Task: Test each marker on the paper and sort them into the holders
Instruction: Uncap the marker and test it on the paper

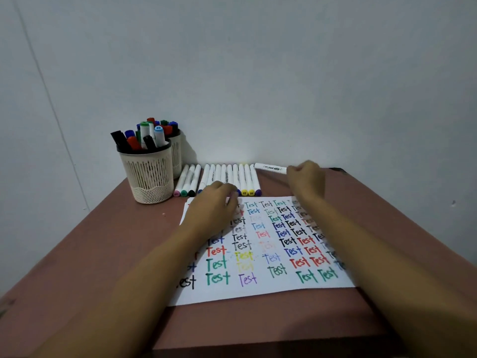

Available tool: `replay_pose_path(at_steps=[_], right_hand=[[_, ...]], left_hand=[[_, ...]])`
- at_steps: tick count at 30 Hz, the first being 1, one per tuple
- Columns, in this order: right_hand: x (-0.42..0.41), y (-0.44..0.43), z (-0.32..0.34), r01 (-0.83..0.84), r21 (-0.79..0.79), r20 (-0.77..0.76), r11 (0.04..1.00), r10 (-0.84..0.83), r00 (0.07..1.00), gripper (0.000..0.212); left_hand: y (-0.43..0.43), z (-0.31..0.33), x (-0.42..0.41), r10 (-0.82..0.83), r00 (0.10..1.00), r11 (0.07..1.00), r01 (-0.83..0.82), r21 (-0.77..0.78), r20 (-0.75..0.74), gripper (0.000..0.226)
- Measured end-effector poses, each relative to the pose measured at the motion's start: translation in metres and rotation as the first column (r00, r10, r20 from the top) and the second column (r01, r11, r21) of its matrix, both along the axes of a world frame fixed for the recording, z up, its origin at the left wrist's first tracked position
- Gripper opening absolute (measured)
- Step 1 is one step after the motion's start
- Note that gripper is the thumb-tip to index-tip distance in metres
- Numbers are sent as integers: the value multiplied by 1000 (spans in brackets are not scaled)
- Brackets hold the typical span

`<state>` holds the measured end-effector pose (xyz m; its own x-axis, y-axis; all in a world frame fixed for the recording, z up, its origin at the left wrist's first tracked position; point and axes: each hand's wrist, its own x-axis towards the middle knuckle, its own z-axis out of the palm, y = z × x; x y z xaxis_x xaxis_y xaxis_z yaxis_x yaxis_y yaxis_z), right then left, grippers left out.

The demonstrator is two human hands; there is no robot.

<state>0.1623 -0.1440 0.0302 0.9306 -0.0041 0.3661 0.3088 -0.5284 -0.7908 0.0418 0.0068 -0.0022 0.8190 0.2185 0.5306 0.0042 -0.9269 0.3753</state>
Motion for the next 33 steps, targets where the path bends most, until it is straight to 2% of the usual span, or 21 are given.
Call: replay_pose_path(at_steps=[3,6,10,14,16,19,20,23,26,28,31,33], right_hand=[[-14,-18,1,-67,184,11,981,66,998,13],[-27,-28,-2,-140,321,-7,937,150,989,16],[-34,-28,-2,-188,433,-43,881,229,972,18],[-37,-26,0,-196,576,-91,794,300,950,24],[-40,-23,1,-173,676,-126,716,343,931,26],[-46,-16,0,-135,855,-175,502,522,835,25],[-49,-14,-1,-148,867,-187,476,586,788,25],[-54,-5,-10,-323,756,-212,569,680,702,24],[-55,-2,-14,-386,703,-187,598,678,711,22],[-52,-4,-12,-410,710,-154,572,695,702,19],[-50,-8,-10,-466,708,-101,530,729,677,16],[-51,-9,-8,-479,695,-97,535,731,675,16]], left_hand=[[-2,0,0,-54,993,998,49,47,109,29],[-6,1,1,-137,981,987,123,105,136,32],[-6,0,3,-184,977,977,169,134,111,46],[-14,1,3,-171,983,982,165,89,65,43],[-15,2,2,-151,986,986,146,79,65,36],[-14,1,1,-142,989,989,139,55,47,29],[-14,1,0,-149,988,988,147,57,43,27],[-16,1,-3,-190,981,980,186,78,47,26],[-17,3,-5,-203,978,978,200,61,44,26],[-19,4,-8,-191,979,981,187,53,76,26],[-21,7,-12,-93,988,993,83,85,125,30],[-22,8,-13,-62,991,997,58,43,116,32]])
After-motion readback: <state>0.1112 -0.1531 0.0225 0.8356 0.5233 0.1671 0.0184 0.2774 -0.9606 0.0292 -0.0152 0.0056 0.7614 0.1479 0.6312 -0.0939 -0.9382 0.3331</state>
